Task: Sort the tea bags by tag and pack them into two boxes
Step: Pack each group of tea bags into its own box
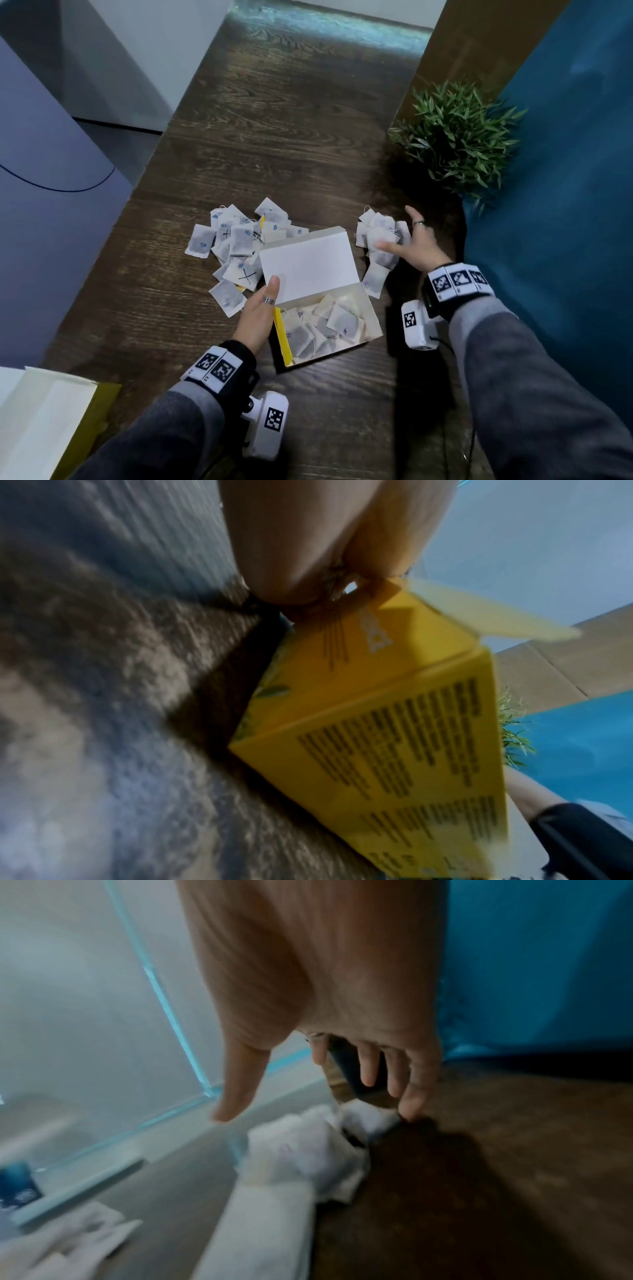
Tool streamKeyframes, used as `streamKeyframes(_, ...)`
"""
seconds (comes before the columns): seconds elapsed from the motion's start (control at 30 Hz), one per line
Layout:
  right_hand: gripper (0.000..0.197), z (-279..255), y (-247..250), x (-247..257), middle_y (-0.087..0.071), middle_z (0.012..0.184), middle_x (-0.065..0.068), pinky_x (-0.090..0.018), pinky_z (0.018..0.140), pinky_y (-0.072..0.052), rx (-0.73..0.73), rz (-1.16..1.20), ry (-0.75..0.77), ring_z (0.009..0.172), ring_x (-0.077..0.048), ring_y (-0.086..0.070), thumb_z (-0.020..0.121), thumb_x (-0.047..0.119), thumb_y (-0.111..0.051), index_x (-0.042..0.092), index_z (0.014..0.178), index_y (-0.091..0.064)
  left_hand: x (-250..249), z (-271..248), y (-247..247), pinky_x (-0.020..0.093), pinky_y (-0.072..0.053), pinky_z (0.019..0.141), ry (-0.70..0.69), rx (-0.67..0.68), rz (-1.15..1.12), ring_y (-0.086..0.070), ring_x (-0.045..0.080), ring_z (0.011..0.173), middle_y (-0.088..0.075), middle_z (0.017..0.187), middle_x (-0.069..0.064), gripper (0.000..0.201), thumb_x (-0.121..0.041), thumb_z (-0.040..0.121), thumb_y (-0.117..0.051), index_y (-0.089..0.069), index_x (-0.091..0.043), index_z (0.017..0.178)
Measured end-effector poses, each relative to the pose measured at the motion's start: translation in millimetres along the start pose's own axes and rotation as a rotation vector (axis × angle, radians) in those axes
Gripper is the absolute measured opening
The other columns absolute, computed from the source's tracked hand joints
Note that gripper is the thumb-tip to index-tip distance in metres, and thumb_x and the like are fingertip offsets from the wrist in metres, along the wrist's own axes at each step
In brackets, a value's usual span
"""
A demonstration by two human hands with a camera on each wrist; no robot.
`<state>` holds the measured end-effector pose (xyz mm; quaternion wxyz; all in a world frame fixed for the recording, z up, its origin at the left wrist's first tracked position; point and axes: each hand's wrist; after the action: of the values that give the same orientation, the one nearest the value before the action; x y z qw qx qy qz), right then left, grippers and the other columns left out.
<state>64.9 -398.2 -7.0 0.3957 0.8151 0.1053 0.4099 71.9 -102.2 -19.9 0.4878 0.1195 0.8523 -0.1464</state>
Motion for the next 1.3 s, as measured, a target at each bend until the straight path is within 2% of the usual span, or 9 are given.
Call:
streamKeyframes(0.13,0.086,14.8,-26.3,-7.9,-0.040,0.136,-0.009,-0.039,0.107,-0.028,0.036,-0.124,-0.002,0.130,-0.029,-0.030,0.053,0.050,-0.082,0.035,0.128,-0.044,0.1,0.3,0.6,0.027,-0.046,0.092,0.015,0.008,-0.004,-0.062,0.007,0.101,-0.067,0.106,-0.007,0.028,-0.041,0.096,-0.037,-0.062,-0.028,0.099)
streamKeyframes(0.37,0.055,9.2,-35.1,-12.4,-0.048,0.120,-0.016,-0.029,0.098,-0.036,-0.161,-0.048,-0.020,0.116,-0.031,-0.048,0.064,0.028,-0.084,0.011,0.111,-0.060,-0.5,0.5,0.6,0.036,-0.046,0.098,0.028,-0.001,-0.002,-0.063,0.019,0.107,-0.068,0.113,0.004,0.031,-0.039,0.097,-0.037,-0.063,-0.023,0.100)
streamKeyframes(0.5,0.036,-1.4,-16.8,-16.3,-0.060,0.104,-0.014,-0.017,0.075,-0.032,-0.228,-0.023,0.051,0.104,-0.029,-0.057,0.068,0.025,-0.082,0.007,0.095,-0.065,1.0,1.0,2.1,0.033,-0.048,0.095,0.025,0.013,-0.013,-0.064,0.016,0.104,-0.068,0.109,0.001,0.030,-0.039,0.097,-0.037,-0.063,-0.025,0.098)
streamKeyframes(0.63,0.023,-38.2,14.2,5.1,-0.058,0.089,-0.007,-0.031,0.079,-0.046,-0.377,0.216,0.187,0.086,-0.021,-0.058,0.067,0.021,-0.082,0.018,0.072,-0.059,0.4,1.6,1.9,0.036,-0.046,0.099,0.028,0.016,-0.005,-0.064,0.017,0.106,-0.068,0.112,0.001,0.030,-0.041,0.096,-0.038,-0.063,-0.026,0.099)
streamKeyframes(0.87,0.018,-121.8,-0.8,62.9,-0.061,0.065,0.011,-0.018,0.060,-0.040,0.295,0.318,0.408,0.061,-0.001,-0.053,0.069,0.016,-0.080,0.020,0.070,-0.063,3.7,2.1,2.3,0.046,-0.041,0.105,0.025,0.005,-0.013,-0.063,0.022,0.110,-0.068,0.116,0.006,0.038,-0.049,0.090,-0.042,-0.065,-0.022,0.104)
streamKeyframes(0.97,0.023,-135.3,-41.4,61.5,-0.063,0.074,-0.003,-0.029,0.060,-0.046,0.450,0.108,0.340,0.063,-0.016,-0.056,0.071,0.031,-0.079,0.017,0.076,-0.062,5.0,2.8,4.5,0.047,-0.039,0.106,0.007,0.028,0.008,-0.061,0.021,0.113,-0.068,0.118,0.003,0.058,-0.065,0.078,-0.047,-0.065,-0.021,0.111)
streamKeyframes(1.13,0.017,-132.4,-69.5,51.3,-0.061,0.078,0.001,-0.014,0.057,-0.034,0.292,-0.087,0.273,0.074,-0.011,-0.051,0.081,0.027,-0.070,0.021,0.076,-0.055,3.7,1.8,5.4,0.046,-0.041,0.105,0.002,0.034,0.004,-0.062,0.020,0.110,-0.068,0.115,0.002,0.039,-0.053,0.087,-0.042,-0.065,-0.026,0.102)
streamKeyframes(1.23,0.003,-132.8,-74.7,50.0,-0.065,0.093,-0.007,-0.024,0.076,-0.039,0.241,-0.226,0.319,0.095,-0.018,-0.050,0.086,0.016,-0.060,0.015,0.087,-0.063,5.5,2.4,4.9,0.045,-0.041,0.105,-0.006,0.024,-0.003,-0.062,0.020,0.111,-0.068,0.114,0.003,0.031,-0.044,0.094,-0.039,-0.065,-0.027,0.100)
streamKeyframes(1.3,0.020,-133.0,-78.4,47.6,-0.063,0.110,-0.011,-0.032,0.091,-0.041,0.223,-0.383,0.326,0.111,-0.024,-0.048,0.089,0.010,-0.050,0.010,0.105,-0.062,6.2,2.6,4.1,0.044,-0.041,0.106,-0.002,0.022,-0.018,-0.062,0.020,0.111,-0.068,0.113,0.002,0.029,-0.042,0.095,-0.040,-0.064,-0.027,0.099)
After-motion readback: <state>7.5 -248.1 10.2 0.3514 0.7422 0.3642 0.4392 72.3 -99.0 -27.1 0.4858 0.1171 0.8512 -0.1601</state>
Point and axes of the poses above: each hand's wrist, its own z-axis towards the middle knuckle, its own y-axis out of the back of the hand, x = y × z
